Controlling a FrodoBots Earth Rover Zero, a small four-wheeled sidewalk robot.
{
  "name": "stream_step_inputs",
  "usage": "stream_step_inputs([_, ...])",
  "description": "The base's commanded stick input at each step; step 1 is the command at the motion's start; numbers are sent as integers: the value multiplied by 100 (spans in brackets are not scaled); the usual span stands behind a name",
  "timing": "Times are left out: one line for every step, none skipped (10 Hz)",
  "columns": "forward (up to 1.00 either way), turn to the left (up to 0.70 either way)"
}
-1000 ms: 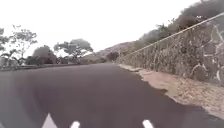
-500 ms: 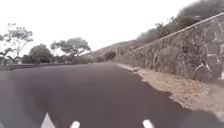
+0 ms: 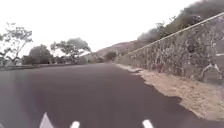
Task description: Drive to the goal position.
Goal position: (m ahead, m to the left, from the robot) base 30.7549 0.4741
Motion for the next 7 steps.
stream_step_inputs([50, 0])
stream_step_inputs([50, 0])
stream_step_inputs([50, 0])
stream_step_inputs([50, 0])
stream_step_inputs([50, 0])
stream_step_inputs([50, 0])
stream_step_inputs([50, 0])
